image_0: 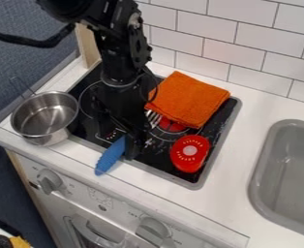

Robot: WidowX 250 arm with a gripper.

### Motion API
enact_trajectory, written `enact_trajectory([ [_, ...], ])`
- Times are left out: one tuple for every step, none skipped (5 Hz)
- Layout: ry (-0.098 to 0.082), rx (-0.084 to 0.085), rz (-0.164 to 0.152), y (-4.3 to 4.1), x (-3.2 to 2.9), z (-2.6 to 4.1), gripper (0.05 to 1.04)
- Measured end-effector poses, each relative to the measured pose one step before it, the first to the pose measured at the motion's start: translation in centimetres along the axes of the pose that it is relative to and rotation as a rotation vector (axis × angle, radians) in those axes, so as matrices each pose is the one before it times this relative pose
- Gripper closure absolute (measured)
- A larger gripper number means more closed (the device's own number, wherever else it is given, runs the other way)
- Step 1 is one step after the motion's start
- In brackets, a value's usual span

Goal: Move the orange cloth to the upper left corner of the stove

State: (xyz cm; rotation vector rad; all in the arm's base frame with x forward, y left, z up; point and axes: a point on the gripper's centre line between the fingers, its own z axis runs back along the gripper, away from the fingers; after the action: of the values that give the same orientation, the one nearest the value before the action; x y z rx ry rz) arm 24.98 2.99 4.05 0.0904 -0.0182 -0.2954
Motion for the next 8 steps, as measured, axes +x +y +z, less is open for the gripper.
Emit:
enact_trajectory([
  [0.0226, -0.0096, 0.0052, -0.136, -0.178, -0.567, 0.083],
  [-0.0097, 0.0096, 0.0077, -0.137, 3.352, -0.287, 0.083],
  [-0.0634, -0.0183, 0.0302, 0.257, 4.909, 0.974, 0.083],
  [-0.0494, -0.0248, 0.0257, -0.126, 3.613, 0.413, 0.083],
  [0.0028, -0.0179, 0.0223, 0.231, 2.435, -0.9, 0.083],
  [0.0266, -0.0084, 0.0279, 0.652, 0.339, -1.336, 0.083],
  [0.0413, 0.0209, 0.0138, 1.114, -0.296, -1.68, 0.083],
  [0.0235, 0.0297, -0.0175, 0.448, -0.122, -0.39, 0.083],
])
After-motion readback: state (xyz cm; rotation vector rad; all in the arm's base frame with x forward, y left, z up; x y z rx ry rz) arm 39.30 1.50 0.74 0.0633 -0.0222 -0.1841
